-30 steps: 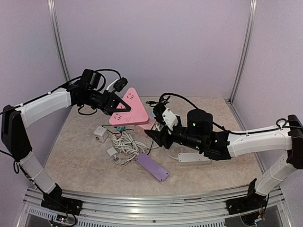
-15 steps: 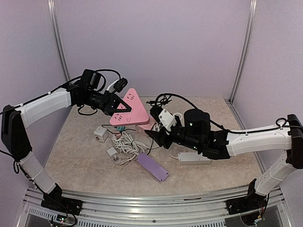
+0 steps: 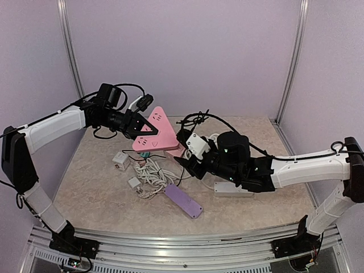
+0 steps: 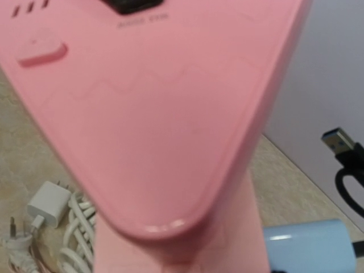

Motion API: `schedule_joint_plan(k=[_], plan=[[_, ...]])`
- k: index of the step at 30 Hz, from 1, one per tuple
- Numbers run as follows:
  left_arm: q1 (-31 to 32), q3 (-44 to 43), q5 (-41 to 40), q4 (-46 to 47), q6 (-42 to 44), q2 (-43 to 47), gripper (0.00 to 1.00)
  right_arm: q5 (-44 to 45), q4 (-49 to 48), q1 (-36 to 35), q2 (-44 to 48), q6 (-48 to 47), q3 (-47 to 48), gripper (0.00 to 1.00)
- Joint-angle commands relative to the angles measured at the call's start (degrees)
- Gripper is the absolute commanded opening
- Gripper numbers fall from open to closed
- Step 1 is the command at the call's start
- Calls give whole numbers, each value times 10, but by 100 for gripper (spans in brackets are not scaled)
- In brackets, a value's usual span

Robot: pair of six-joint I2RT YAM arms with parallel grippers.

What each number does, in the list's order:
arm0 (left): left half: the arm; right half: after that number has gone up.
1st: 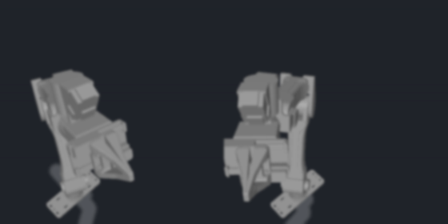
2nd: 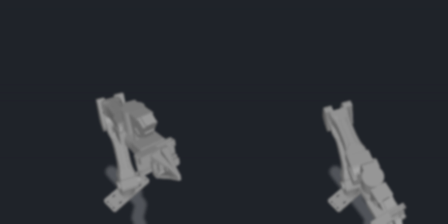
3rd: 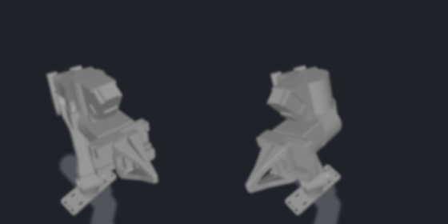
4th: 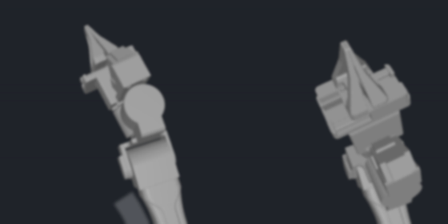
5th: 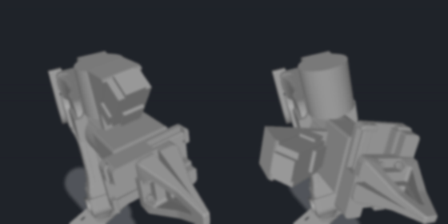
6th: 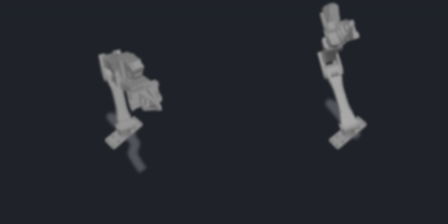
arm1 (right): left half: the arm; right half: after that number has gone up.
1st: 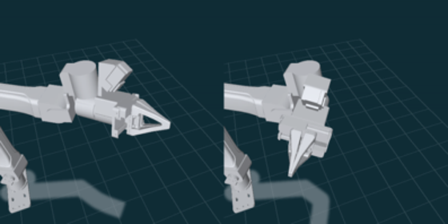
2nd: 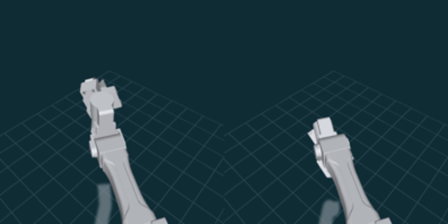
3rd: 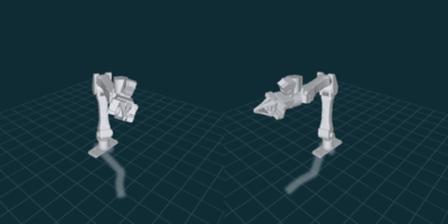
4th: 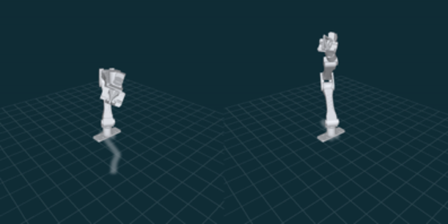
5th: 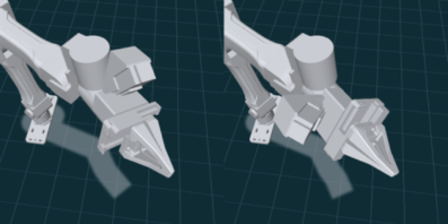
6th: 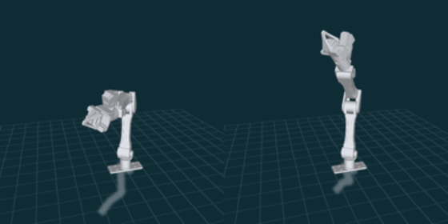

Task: Pull the plug off the socket
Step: Remove the plug from the socket.

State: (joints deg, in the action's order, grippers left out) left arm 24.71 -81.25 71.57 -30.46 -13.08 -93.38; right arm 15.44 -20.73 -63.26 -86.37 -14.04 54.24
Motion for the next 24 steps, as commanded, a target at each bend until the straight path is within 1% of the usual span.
schedule_joint_plan(k=[1,5,10,17,19,20,24], plan=[[-45,-5,-19,23,3,24,0,108,18,14,17,20,4,0],[-44,5,8,45,2,43,0,91,9,26,32,55,-2,0],[-44,8,29,57,-3,50,0,88,8,30,36,49,-5,0],[-44,10,8,58,-5,50,0,88,-6,31,52,57,-16,0],[-44,10,-28,51,-6,51,0,87,-10,35,59,66,-20,0],[-43,12,-61,44,-3,55,0,87,-11,37,61,71,-21,0],[-34,58,-223,53,-20,94,0,82,-14,44,74,75,-26,0]])
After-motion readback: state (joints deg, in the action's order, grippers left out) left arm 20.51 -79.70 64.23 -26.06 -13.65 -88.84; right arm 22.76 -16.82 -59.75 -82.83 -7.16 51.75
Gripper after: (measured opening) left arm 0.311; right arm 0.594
